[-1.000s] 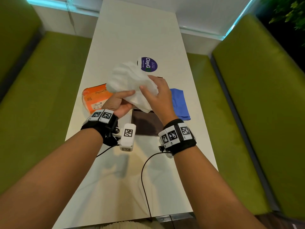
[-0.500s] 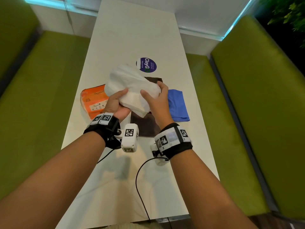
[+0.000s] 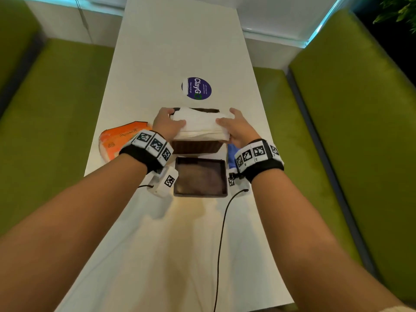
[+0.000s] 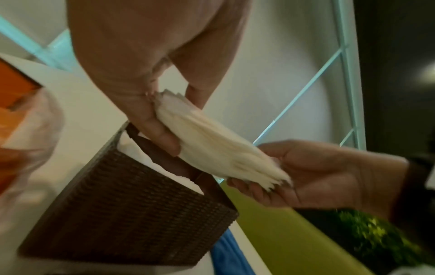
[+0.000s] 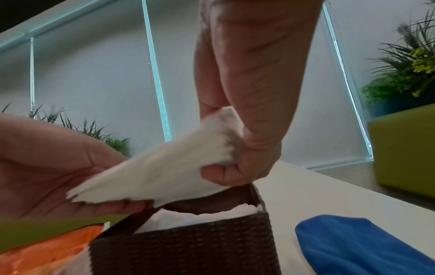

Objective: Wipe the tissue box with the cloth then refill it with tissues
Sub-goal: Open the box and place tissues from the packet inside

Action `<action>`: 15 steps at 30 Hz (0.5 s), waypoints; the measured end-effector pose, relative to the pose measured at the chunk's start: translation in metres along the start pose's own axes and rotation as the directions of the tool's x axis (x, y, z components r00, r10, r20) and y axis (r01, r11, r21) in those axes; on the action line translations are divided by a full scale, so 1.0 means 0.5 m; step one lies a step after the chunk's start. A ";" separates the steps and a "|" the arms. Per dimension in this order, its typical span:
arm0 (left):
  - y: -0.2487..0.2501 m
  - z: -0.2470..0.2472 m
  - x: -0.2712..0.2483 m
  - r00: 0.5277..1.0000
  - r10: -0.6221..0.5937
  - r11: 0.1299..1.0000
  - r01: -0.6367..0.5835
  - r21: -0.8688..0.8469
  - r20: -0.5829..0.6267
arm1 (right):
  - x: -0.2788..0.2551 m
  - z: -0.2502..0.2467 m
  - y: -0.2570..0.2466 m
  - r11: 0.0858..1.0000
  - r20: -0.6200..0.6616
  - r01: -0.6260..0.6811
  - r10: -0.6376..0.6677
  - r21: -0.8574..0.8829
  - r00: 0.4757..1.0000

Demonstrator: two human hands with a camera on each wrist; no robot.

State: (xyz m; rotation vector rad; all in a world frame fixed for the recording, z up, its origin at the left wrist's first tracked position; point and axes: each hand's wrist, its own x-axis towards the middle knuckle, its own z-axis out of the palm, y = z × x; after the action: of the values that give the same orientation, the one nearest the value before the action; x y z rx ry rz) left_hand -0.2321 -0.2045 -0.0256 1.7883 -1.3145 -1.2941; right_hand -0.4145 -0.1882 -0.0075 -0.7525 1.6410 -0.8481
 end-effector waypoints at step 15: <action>-0.002 0.051 0.004 0.967 0.139 0.821 -0.233 0.521 0.212 | 0.051 0.074 0.042 0.621 0.023 0.181 -0.253 -0.763 0.967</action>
State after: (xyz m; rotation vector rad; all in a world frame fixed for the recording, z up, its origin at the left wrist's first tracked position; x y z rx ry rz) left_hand -0.2552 -0.2034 -0.0366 1.8672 -2.0612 -1.0380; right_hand -0.3846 -0.2036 -0.0440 -1.5527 2.0250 -0.2981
